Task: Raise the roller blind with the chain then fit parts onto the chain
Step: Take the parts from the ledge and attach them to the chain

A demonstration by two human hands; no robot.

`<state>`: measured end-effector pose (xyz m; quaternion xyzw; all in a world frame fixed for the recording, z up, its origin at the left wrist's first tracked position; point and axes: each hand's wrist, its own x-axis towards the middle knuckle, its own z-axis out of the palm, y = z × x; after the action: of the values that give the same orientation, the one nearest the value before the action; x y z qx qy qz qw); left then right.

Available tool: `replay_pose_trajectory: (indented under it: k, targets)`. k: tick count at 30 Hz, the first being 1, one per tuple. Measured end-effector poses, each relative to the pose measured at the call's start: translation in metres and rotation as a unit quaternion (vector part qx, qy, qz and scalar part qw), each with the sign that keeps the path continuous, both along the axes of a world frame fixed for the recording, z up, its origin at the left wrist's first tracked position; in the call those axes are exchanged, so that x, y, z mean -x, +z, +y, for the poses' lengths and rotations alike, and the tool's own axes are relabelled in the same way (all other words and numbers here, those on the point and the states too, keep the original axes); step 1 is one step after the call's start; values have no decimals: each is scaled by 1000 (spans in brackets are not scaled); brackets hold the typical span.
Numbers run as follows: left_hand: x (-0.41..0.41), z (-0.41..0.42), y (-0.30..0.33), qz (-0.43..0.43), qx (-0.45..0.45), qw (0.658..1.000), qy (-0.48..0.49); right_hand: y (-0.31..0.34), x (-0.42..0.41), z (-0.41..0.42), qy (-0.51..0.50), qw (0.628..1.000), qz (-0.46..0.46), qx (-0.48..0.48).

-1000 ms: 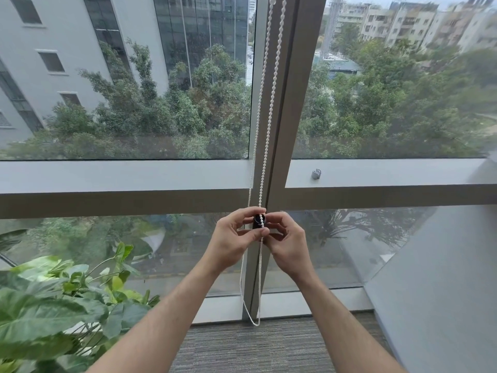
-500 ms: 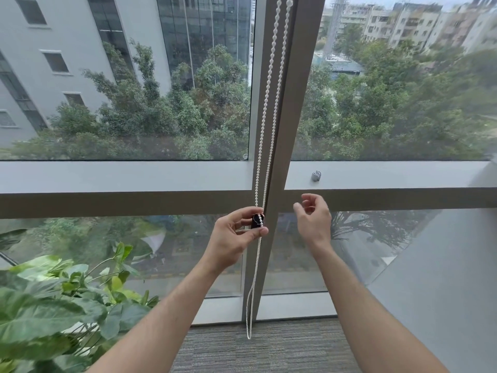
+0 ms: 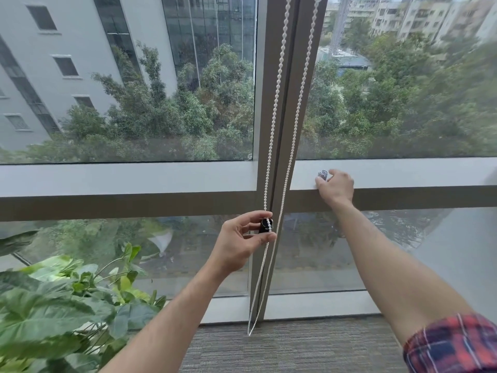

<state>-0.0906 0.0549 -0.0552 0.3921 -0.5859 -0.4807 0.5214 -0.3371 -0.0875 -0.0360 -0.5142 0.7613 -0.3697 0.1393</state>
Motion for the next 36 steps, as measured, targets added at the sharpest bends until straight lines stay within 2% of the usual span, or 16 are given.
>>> replay_pose_trajectory:
  k: [13,17,21,25,31,36]
  targets:
    - [7,5,-3,-15,-5,1000,-2,2,2,-5,30,999,27,-22]
    - [4,6,-2,-15,-2,1000,3,-3,1,-5,19,1000,5,0]
    - [2,7,-1,-10,-4,1000,3,-6,0,9,20,996,-57,60]
    - [3,7,2,-12,-1,1000,2,-12,-11,36,67,989,-88,100]
    - [7,6,5,-13,0,1000,8,-17,-35,76,178,975,-99,90]
    - [8,5,7,-11,2,1000,6,-9,-51,99,247,949,-162,106]
